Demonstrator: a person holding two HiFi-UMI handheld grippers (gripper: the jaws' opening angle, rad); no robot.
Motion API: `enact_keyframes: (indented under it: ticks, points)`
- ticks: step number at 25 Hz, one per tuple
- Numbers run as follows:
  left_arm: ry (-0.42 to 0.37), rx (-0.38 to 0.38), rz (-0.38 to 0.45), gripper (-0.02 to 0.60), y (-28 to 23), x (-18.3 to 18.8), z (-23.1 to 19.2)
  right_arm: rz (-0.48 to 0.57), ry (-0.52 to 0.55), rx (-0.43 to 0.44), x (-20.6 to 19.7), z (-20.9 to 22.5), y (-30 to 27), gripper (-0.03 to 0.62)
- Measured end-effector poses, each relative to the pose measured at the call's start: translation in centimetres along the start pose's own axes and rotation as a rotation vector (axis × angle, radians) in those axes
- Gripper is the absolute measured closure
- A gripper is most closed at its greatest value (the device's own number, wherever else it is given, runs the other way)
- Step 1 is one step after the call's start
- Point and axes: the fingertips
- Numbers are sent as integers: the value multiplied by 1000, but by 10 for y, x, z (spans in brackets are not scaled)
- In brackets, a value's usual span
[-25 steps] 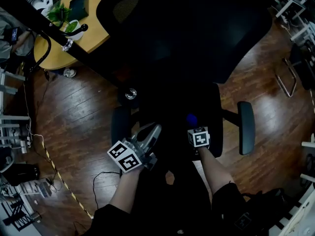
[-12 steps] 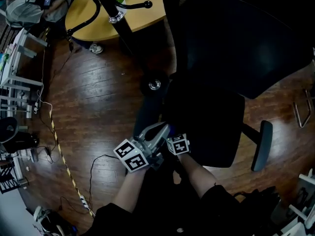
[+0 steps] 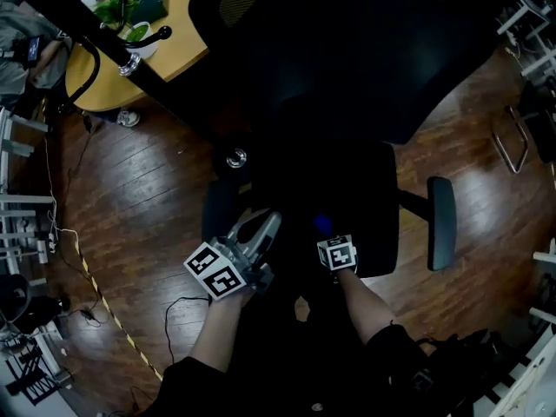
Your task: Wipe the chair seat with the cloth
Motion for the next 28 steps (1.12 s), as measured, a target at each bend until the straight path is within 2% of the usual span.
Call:
enact_keyframes:
  ticks: [5, 8, 12, 16, 17, 19, 24, 28]
  points:
    - [6, -51, -62, 591, -33, -12, 11, -32, -169, -160, -43, 110, 58, 559]
    - [2, -89, -103, 591, -51, -23, 25, -11, -250, -231, -71, 158, 90, 559]
    - [-4, -110, -121, 591, -64, -32, 40, 45, -281, -250, -76, 172, 108, 559]
    - [-13, -98, -106, 591, -59, -29, 40, 82, -260, -322, -64, 173, 115, 559]
    - [-15, -91, -97, 591, -55, -27, 39, 89, -249, -321, -62, 166, 112, 559]
    - [-15, -69, -72, 590, -48, -23, 37, 89, -206, -259, -56, 134, 98, 559]
    - [-19, -14, 6, 591, -21, -9, 42, 64, -80, 3, -25, 2, 53, 559]
    - [-30, 21, 54, 591, 8, 3, 39, 6, 17, 215, -16, -114, 15, 559]
Point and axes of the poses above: the fingertips, and each gripper's own axes: y backward along the fingers, z to its right, x out of its top, and after that the axes turned 5 degrees about -z, right-handed
